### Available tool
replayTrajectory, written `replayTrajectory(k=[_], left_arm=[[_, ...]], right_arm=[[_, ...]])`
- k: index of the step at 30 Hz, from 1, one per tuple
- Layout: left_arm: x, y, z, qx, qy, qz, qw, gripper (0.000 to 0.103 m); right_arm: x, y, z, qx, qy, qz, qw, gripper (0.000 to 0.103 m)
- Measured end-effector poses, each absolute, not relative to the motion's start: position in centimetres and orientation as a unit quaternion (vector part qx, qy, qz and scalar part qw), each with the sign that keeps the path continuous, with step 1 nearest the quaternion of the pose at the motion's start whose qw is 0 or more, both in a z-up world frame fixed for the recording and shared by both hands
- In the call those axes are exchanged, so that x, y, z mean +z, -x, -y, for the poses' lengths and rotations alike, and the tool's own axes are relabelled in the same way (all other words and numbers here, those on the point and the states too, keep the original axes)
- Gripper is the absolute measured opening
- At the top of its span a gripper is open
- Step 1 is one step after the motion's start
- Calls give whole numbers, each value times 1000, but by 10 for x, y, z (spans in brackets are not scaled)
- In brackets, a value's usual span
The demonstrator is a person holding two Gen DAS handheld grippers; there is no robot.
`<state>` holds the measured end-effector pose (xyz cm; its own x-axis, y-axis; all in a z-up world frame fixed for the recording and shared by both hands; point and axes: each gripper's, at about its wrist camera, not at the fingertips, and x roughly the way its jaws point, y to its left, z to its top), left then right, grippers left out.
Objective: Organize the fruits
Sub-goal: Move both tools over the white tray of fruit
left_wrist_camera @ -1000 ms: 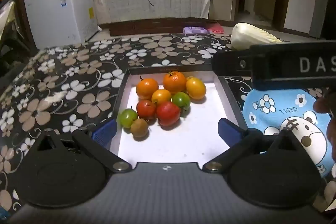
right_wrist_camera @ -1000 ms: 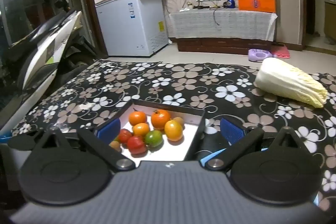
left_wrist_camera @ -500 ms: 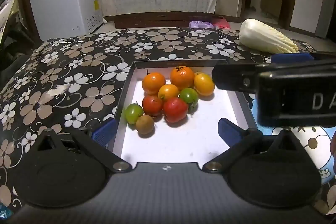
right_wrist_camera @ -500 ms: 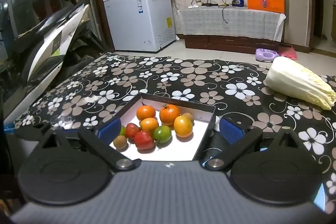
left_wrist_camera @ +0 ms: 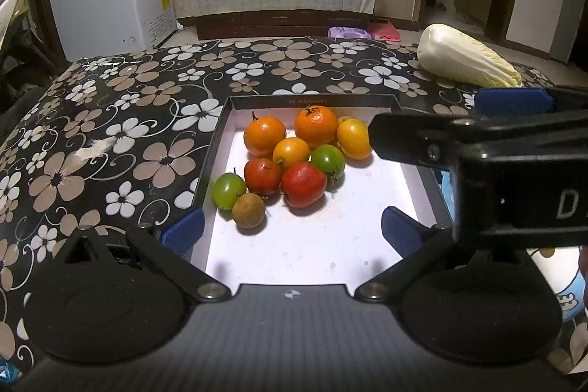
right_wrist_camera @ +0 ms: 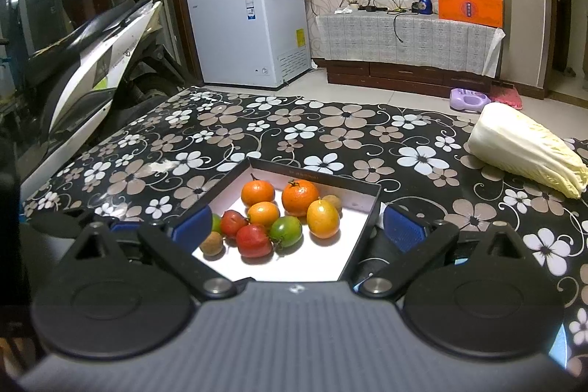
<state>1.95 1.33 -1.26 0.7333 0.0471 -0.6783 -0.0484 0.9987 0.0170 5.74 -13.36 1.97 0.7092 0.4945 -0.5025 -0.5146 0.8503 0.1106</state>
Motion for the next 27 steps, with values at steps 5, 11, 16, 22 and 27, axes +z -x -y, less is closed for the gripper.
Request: replayTrajectory(k=[5,11,16,22,27], left_arm=[[-13,-17,-15,27,0,-359,933,103],[-12,-4,-24,13,1,-350,937,103],[-10,3,-31,13,1,-339,941,102],[-9,7,-31,8,-5,-333,943,102],[-12,7,-31,2,-7,-344,939,102]], right_arm=[[19,-57,134,275,17,-264,924,101],[15,-64,136,281,25,-277,919,82],[10,-69,133,284,35,-284,915,74],[0,-75,118,299,55,-302,904,62],[-7,-77,97,329,67,-313,888,56]])
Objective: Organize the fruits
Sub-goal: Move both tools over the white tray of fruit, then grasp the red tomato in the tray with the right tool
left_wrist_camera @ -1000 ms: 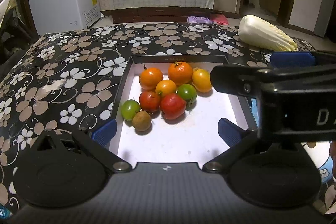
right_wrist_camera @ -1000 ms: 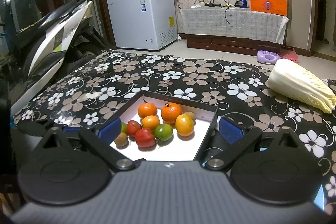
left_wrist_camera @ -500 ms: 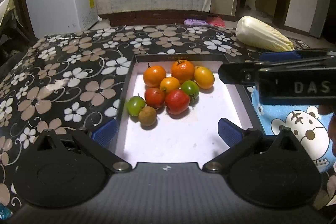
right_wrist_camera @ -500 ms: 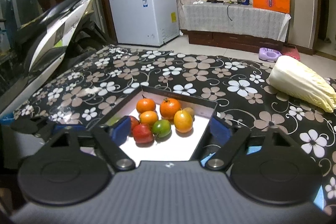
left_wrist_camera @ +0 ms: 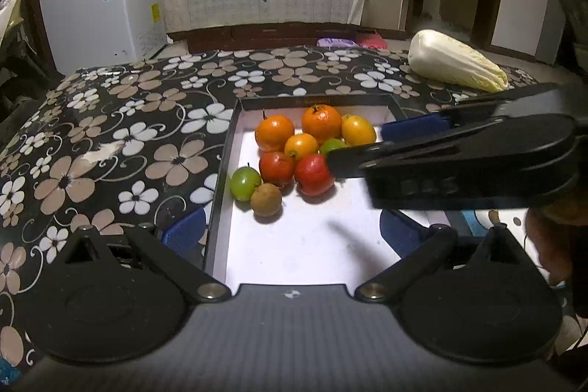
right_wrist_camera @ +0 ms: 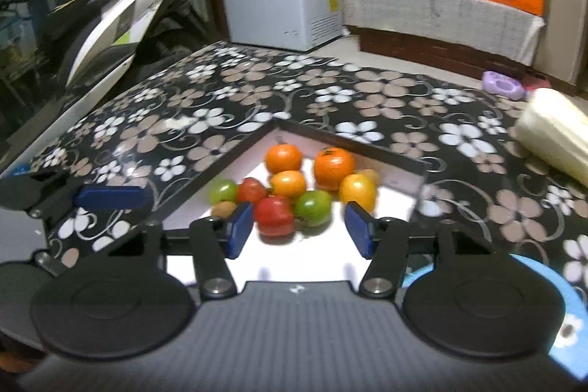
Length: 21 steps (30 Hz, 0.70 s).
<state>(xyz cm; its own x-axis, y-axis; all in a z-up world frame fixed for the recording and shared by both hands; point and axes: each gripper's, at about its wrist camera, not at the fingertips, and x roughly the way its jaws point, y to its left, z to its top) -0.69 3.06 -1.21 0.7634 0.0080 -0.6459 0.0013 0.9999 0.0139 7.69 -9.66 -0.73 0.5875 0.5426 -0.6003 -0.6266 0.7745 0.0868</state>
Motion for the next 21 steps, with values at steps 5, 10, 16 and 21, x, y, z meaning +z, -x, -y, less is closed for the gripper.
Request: replayTrajectory(k=[5,10,16,21], left_arm=[[-16,10,-29,1,-20,-348,937,102],[-18,12,-31,2,-26,-350,936,102],[-19,9,-34,5,-20,-353,935,102],[-22,7,-32,9,-26,-356,934,102]], right_arm=[[-15,-78,74,349,96,-325,874,46],[-20,-81,59,350,125,-330,868,40],[-25,-87,53,336,143,-330,871,41],[-29,-84,45,335,174,-318,870,41]])
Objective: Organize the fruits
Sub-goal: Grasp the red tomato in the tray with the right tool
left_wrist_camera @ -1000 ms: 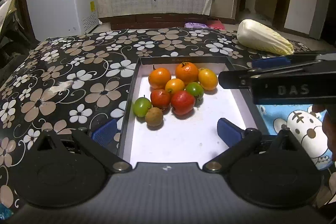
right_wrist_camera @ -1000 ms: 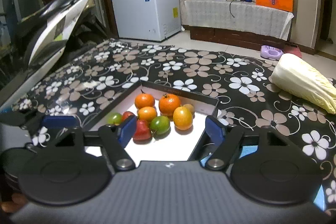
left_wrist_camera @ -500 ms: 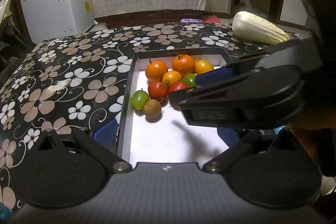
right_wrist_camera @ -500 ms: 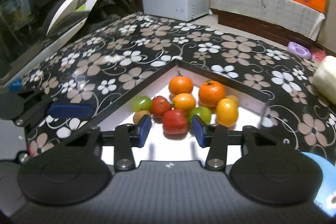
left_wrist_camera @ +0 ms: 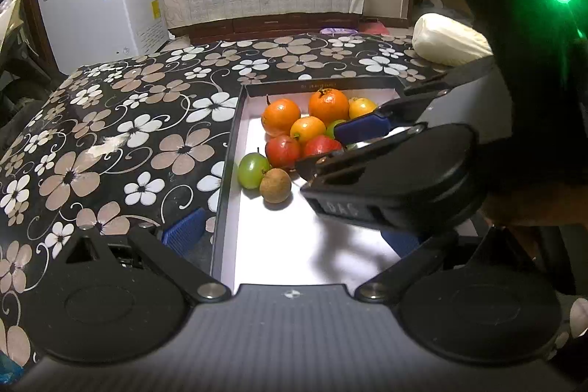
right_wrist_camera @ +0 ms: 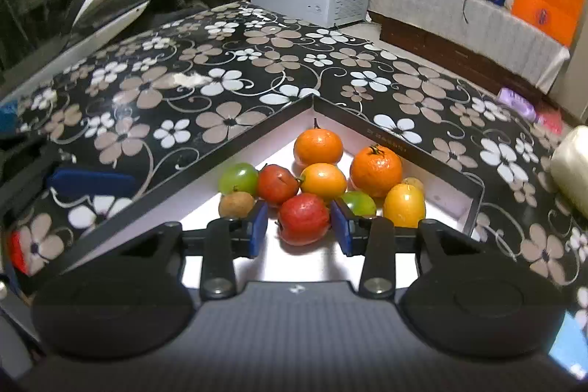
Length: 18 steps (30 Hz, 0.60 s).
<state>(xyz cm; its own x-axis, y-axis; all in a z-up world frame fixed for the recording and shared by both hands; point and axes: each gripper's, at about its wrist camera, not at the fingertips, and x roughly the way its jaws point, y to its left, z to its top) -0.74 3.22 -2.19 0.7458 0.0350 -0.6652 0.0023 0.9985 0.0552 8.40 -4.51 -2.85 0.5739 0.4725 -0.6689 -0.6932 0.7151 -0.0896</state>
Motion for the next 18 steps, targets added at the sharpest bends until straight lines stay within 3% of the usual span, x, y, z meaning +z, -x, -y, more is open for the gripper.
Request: replayTrajectory(k=[7,16,18], left_arm=[[-24,3,-35,19,-19,-360,933,102],[-28,1,-34,18,-20,-367,930,102],[-30,0,-34,18,-19,-369,929,102]], right_arm=[[-26,-81,47,330,200,-325,864,32],[-19,-81,74,350,158,-370,846,33],[-21,-81,73,347,162,-369,847,41]])
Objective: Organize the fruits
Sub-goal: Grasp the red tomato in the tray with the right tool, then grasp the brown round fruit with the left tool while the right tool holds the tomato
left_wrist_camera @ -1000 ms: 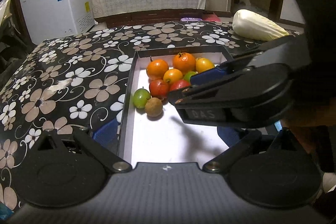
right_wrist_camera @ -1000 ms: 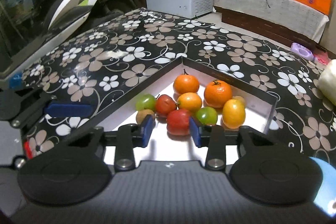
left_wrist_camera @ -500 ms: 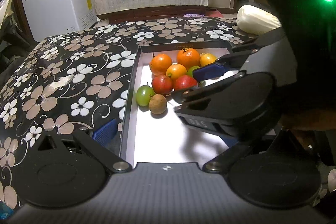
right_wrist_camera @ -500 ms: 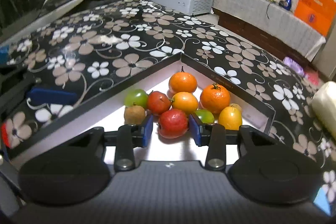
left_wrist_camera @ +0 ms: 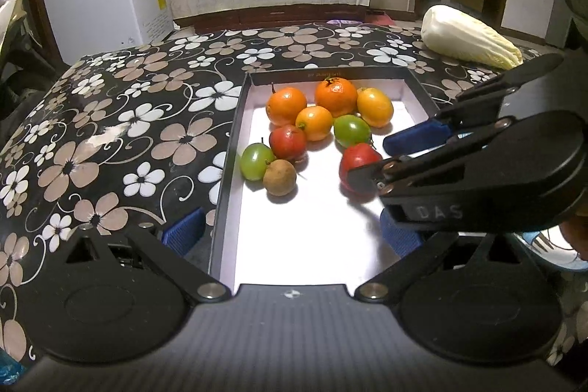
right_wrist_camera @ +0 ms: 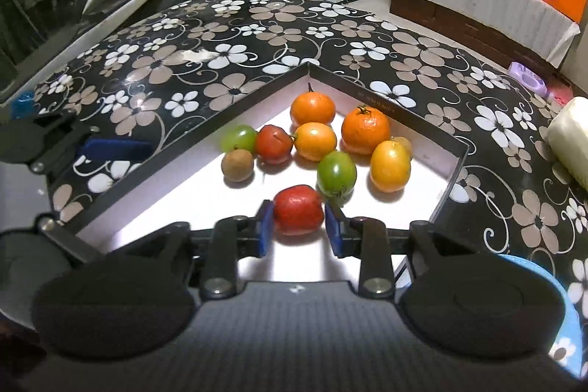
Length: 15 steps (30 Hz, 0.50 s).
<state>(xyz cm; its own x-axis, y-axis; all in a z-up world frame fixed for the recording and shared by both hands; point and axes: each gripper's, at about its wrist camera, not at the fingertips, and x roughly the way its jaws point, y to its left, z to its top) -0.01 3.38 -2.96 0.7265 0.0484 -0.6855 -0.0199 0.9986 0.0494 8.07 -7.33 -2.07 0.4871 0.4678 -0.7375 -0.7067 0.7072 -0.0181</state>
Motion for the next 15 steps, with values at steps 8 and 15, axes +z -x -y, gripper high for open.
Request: replayTrajectory(k=[8,15], left_arm=[[-31,-1,-37,21,-17,-373,928,102],[-28,-5,-47,13,3,-370,929,90]], right_arm=[[-29,-84,63,346,164,-368,847,42],[-10,-82,78,359,116,-358,854,36]])
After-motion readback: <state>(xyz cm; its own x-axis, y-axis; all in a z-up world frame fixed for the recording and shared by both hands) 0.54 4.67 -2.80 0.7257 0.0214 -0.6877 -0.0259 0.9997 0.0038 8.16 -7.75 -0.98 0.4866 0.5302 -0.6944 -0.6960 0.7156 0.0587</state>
